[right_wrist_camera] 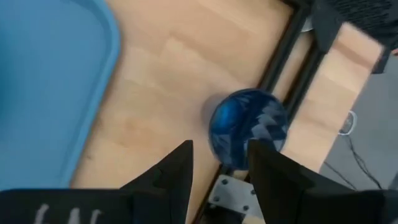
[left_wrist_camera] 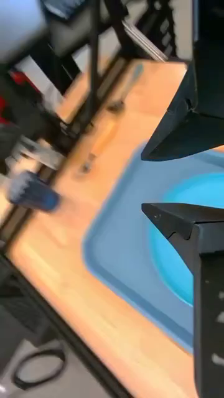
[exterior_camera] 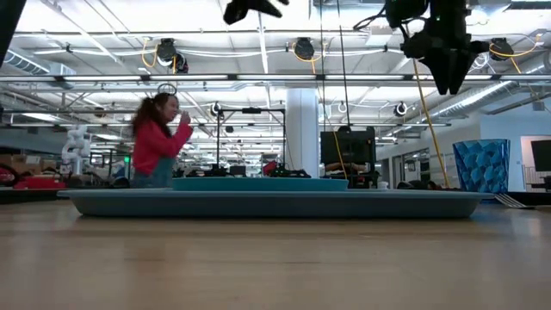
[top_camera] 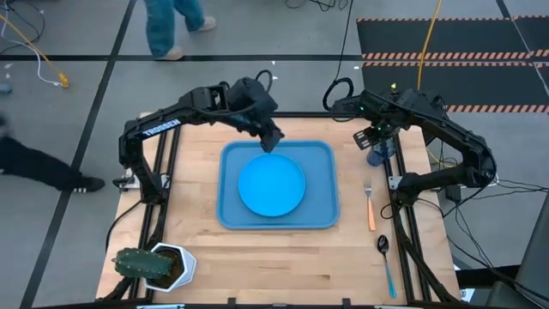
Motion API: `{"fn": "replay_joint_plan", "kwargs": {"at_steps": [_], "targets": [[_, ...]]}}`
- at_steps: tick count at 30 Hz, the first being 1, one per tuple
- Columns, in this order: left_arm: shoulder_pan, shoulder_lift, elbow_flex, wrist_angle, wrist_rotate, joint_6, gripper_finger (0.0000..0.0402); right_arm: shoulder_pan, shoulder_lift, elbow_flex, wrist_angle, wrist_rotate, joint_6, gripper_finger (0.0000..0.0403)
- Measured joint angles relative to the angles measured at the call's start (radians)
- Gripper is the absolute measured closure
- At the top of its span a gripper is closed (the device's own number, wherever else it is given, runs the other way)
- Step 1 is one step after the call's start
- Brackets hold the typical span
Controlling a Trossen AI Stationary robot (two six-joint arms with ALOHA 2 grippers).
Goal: Pick and place plate/cup/fork/spoon on tray
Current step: Put the blue glass on the blue serving tray to the top left of the blue plate
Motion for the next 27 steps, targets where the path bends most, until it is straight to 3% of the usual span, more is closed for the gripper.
{"fn": "replay_joint_plan", "kwargs": {"at_steps": [10,18,22,27], "targets": [[0.048,-0.033,0.000,-0.157,-0.035,0.001,0.0282,-0.002,-0.014,0.000,-0.011,-0.062,0.041,0.0261],[0.056,-0.033,0.000,-0.223,0.066,-0.031,0.0282,-0.002,0.028,-0.046,-0.010,-0.136,0.018,0.0261],[0.030,-0.056,-0.002,-0.240,-0.010,0.000,0.0282,-0.002,0.020,-0.060,-0.010,-0.137,0.038,0.0261],[-0.017,-0.086,0.000,-0.173,-0.134,0.177,0.0282,-0.002,0.020,-0.061,-0.010,-0.140,0.045,0.0261]]}}
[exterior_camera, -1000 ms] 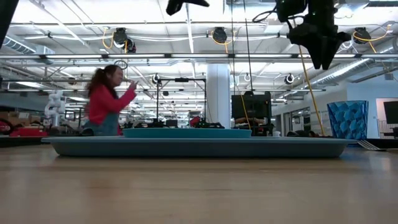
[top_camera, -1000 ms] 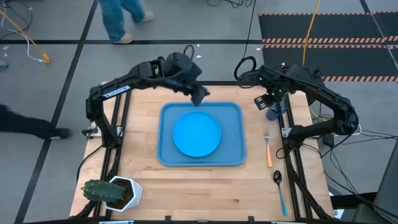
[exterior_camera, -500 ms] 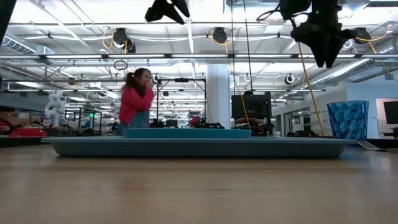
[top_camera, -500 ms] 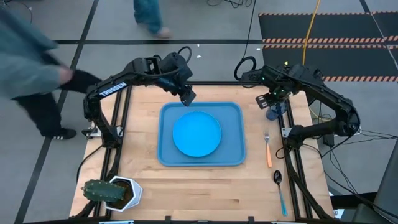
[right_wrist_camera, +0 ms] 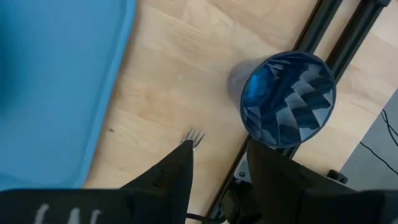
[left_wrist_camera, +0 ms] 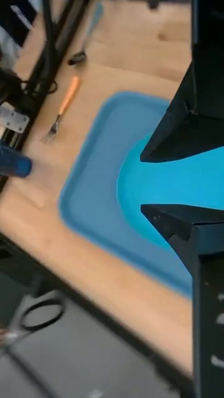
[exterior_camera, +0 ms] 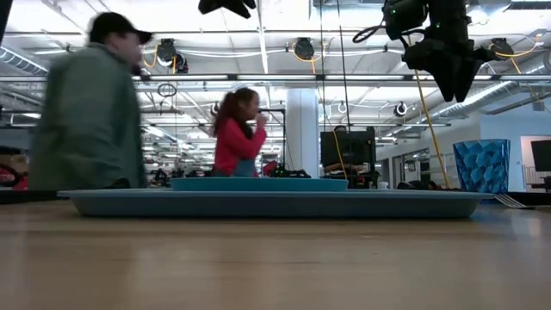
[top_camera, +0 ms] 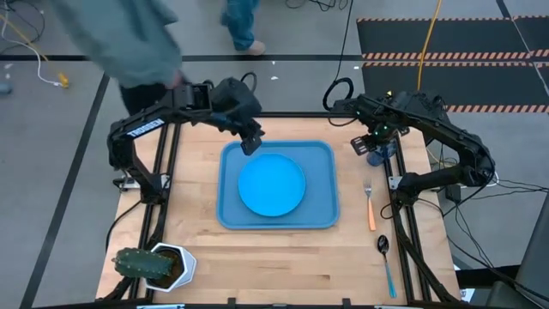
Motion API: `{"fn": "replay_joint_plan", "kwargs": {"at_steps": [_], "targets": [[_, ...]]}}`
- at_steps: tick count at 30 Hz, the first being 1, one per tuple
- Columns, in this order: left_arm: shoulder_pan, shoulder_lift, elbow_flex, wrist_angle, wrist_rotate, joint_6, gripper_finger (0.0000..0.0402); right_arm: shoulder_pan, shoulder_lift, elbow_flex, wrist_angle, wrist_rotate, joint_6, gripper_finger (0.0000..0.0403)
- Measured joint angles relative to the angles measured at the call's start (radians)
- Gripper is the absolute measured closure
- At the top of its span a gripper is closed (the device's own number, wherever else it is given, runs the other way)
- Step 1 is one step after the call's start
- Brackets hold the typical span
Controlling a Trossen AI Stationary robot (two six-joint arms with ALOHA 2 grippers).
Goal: Pick and place plate/cup/fork/spoon on tray
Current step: Put the blue glass on the blue serving tray to the top left of the blue plate
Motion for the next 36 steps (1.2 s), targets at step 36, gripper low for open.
{"fn": "replay_joint_plan", "kwargs": {"at_steps": [36], "targets": [[-0.053,-0.007,-0.001,-0.118,-0.041,0.000,0.0282,-0.003,0.000,-0.167,0.089,0.061,0.166,0.0261]]}}
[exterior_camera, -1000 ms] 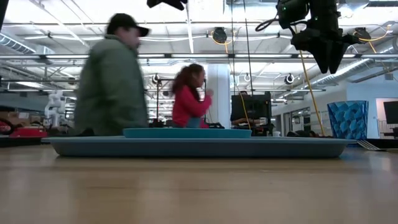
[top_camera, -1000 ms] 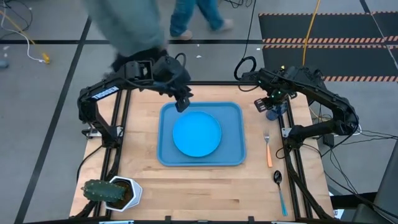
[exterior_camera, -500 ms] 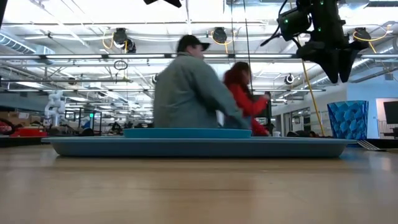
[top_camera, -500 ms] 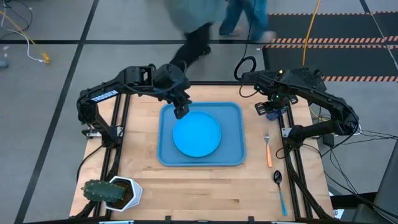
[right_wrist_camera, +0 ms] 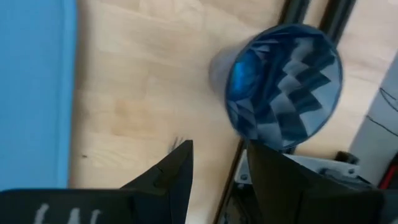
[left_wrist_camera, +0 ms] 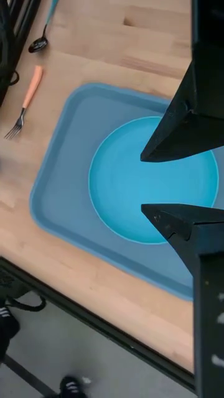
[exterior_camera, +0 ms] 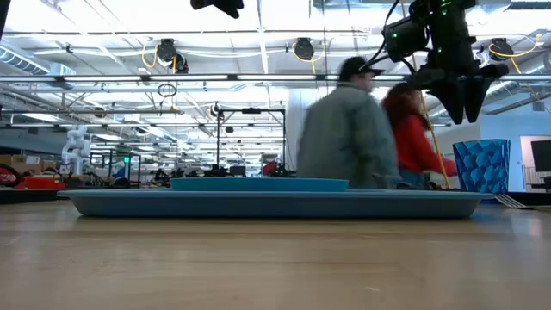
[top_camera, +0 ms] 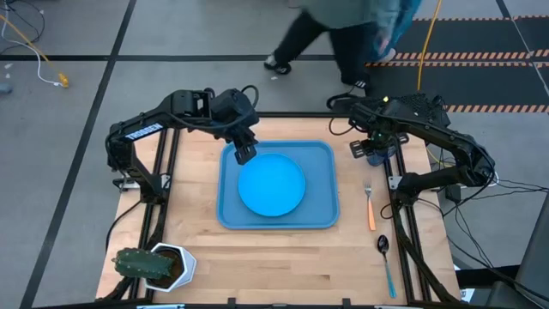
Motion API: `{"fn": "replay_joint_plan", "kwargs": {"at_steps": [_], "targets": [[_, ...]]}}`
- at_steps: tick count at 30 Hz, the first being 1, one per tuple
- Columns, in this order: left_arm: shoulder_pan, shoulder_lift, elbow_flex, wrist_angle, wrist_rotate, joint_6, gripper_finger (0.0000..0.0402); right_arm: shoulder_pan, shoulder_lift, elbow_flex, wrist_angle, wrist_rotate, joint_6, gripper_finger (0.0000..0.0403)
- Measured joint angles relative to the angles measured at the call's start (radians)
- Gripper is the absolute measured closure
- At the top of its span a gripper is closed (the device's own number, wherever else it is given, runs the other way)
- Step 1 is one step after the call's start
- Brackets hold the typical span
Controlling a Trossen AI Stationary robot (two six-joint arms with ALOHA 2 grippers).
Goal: Pick and place plate/cup/fork/spoon on tray
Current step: Put the blue glass on the blue serving tray to the top left of the blue plate
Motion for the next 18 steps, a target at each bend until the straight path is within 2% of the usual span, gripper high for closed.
{"fn": "replay_joint_plan", "kwargs": {"at_steps": [3,6,15,18], "targets": [[0.013,-0.004,0.000,0.001,-0.005,0.004,0.0282,0.000,0.000,0.000,0.020,0.002,-0.001,0.0261],[0.023,-0.024,-0.001,0.009,-0.071,-0.022,0.0282,0.000,0.000,0.000,0.023,0.020,0.009,0.0261],[0.024,-0.091,0.000,0.195,-0.164,0.014,0.0282,0.000,0.000,0.000,0.022,0.026,0.026,0.0261],[0.024,-0.109,0.000,0.240,-0.165,0.017,0.0282,0.000,0.000,0.000,0.023,0.026,0.062,0.0261]]}}
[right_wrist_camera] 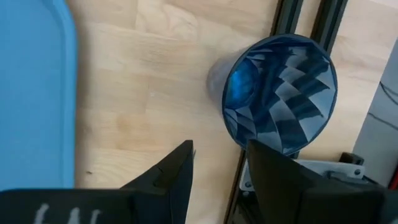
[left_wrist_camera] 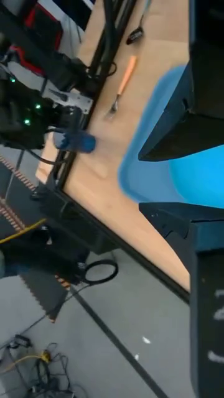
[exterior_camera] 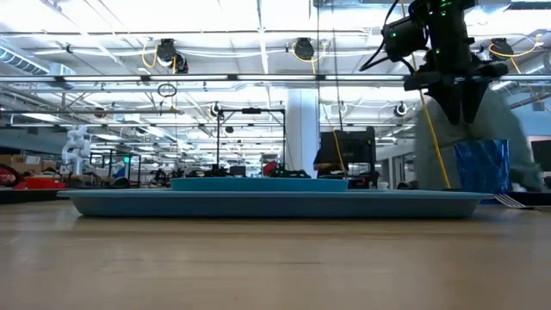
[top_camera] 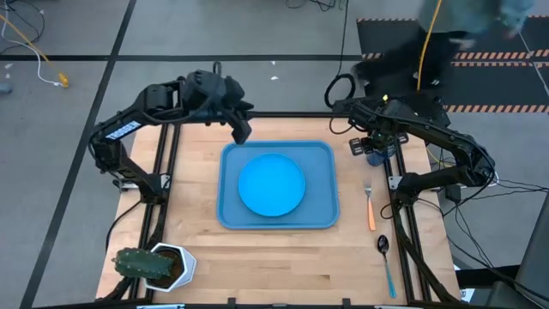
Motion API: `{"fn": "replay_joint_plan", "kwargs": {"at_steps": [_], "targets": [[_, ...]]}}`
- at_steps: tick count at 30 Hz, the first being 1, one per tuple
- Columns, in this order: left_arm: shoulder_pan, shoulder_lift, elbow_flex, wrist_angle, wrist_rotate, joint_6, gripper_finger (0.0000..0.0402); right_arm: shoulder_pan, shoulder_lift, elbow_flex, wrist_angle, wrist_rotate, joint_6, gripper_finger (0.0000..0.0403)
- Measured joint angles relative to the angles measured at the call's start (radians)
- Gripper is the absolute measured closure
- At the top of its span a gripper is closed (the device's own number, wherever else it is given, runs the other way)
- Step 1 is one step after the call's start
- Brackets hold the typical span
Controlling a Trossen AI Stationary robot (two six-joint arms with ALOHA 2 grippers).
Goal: Pick and place plate/cup/fork/spoon on tray
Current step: Put the blue glass on the blue serving tray to the top left of the blue plate
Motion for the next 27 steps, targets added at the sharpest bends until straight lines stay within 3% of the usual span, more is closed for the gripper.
{"fn": "replay_joint_plan", "kwargs": {"at_steps": [9,27], "targets": [[0.000,0.002,0.001,0.024,0.000,0.016,0.0282,0.000,0.000,-0.002,0.017,0.001,0.035,0.0261],[-0.003,-0.002,0.001,-0.044,0.037,-0.051,0.0282,0.002,0.000,-0.165,0.173,0.021,0.081,0.0261]]}}
